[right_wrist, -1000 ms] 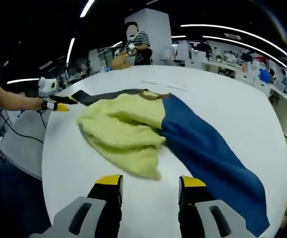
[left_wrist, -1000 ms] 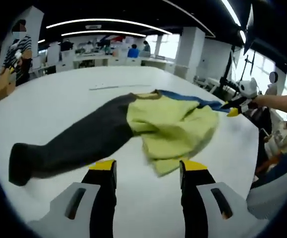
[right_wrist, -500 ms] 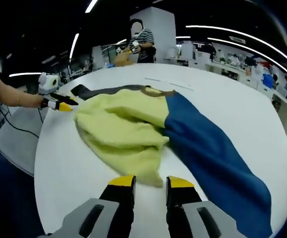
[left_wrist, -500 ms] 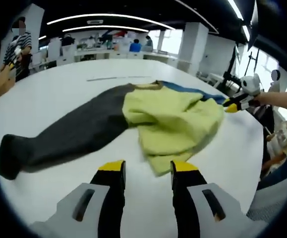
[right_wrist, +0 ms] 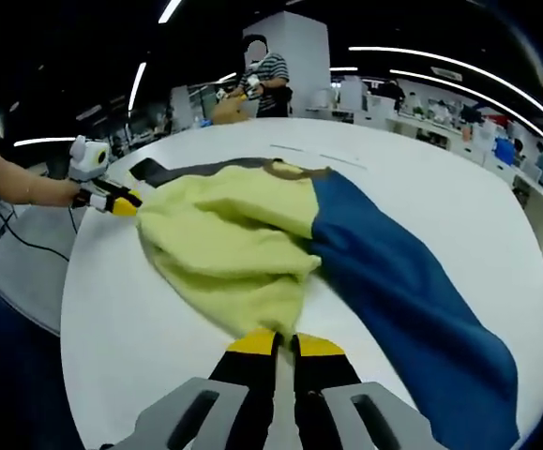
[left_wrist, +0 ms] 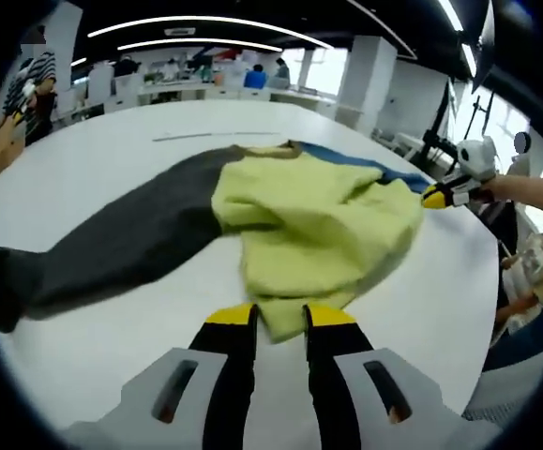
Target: Fold the garment on the visible template until the final outline fits inside the template.
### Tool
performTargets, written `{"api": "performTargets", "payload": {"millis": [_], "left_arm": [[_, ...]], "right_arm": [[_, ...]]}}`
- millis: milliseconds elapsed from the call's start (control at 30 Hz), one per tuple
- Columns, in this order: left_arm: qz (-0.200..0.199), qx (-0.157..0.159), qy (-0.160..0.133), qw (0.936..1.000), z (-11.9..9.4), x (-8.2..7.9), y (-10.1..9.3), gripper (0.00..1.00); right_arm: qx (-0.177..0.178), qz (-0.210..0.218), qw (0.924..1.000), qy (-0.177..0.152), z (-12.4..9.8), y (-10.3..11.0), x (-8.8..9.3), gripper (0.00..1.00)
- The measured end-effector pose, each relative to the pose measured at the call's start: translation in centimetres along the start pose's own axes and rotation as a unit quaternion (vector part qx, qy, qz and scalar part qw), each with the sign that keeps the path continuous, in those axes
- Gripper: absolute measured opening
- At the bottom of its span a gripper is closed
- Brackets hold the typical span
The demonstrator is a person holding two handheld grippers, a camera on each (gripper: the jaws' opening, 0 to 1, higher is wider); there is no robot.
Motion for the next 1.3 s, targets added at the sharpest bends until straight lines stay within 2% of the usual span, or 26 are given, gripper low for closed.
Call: {"api": "performTargets", "payload": {"millis": [300,400,533,667,1000,1200,1300], "left_arm": [[0.010,-0.011,0.013,0.9998,0.1,0.0,0.0,0.01],[-0.009,-0.010,0.020,0.9997,-0.1,0.0,-0.2,0.01],[-0.004,-0.005,0.019,0.9998,-0.9,-0.3,-0.7,0.01],[-0.029,-0.003,-0.002,0.9996,-2.1,-0.6,-1.0,0.01],[-0.018,0.004,-0.010,0.9998,-5.0,-1.5,-2.2,0.01],[-0.020,0.009,-0.012,0.9997,-6.7,-1.6,-2.6,0.01],[-0.027,0.008,-0.011,0.9995,-7.5,-1.4,-2.5,0.01]], "right_arm": [[0.008,0.006,0.9999,-0.001,-0.1,0.3,0.1,0.00],[0.008,0.010,0.9999,-0.002,-0.3,0.6,0.1,0.00],[0.004,0.023,0.9997,-0.010,-1.2,1.0,-0.1,0.00],[0.000,0.035,0.9991,-0.022,-2.1,1.7,-0.3,0.00],[-0.012,0.060,0.9977,-0.028,-4.5,3.9,-0.2,0.00],[-0.012,0.089,0.9955,-0.028,-5.9,5.6,0.1,0.00],[-0.011,0.123,0.9918,-0.031,-6.5,6.3,0.3,0.00]]}}
Point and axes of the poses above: the point that each gripper's makers call its tool centre point, and the gripper's own axes: z roughly forward along the fingers, y roughly to its left, x roughly out of its underside, the point moved 10 cm from there along -z, roughly backward along the fingers, and after that the axes turned 1 degree about -y, right-handed, at the moved point
